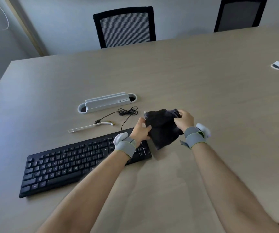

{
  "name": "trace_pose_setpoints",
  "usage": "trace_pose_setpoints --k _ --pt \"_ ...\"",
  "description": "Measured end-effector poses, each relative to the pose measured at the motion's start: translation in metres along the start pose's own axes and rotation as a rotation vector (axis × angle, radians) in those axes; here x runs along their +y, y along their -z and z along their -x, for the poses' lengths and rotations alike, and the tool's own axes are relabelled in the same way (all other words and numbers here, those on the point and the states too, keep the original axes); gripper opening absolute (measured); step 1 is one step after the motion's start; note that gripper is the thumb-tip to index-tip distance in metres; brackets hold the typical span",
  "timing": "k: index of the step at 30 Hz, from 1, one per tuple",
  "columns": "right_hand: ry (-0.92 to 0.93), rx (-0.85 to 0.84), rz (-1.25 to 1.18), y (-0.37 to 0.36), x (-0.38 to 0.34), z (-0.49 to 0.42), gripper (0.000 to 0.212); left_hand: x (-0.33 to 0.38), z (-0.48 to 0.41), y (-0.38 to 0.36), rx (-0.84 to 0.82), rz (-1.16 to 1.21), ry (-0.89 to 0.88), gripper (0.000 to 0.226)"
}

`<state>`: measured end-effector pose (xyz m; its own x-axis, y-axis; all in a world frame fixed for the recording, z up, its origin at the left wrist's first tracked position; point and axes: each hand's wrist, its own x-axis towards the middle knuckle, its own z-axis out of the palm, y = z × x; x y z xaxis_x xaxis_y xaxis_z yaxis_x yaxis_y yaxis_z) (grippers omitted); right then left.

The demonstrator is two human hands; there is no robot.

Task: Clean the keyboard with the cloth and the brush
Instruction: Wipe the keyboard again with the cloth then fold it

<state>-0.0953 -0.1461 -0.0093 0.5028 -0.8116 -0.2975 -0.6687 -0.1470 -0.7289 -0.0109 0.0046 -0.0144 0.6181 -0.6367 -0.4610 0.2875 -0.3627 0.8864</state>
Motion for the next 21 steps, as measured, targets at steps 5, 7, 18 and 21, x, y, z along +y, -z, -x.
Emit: trace_pose_setpoints --k 5,7,18,21 --pt "-0.059 -0.021 0.290 -0.017 0.030 -0.009 0.021 -0.018 -0.016 0.003 0.053 -0.088 0.161 0.031" --pt "-0.048 0.084 0.420 -0.026 0.033 -0.006 0.039 -0.012 -0.022 0.020 0.206 -0.141 0.105 0.030" --pt "0.269 0.078 0.365 -0.073 0.024 0.005 0.033 -0.017 -0.033 0.158 0.567 -1.076 0.112 0.035" --pt "0.258 0.078 0.368 -0.074 0.025 0.004 0.034 -0.019 -0.029 0.163 0.580 -1.102 0.197 0.034"
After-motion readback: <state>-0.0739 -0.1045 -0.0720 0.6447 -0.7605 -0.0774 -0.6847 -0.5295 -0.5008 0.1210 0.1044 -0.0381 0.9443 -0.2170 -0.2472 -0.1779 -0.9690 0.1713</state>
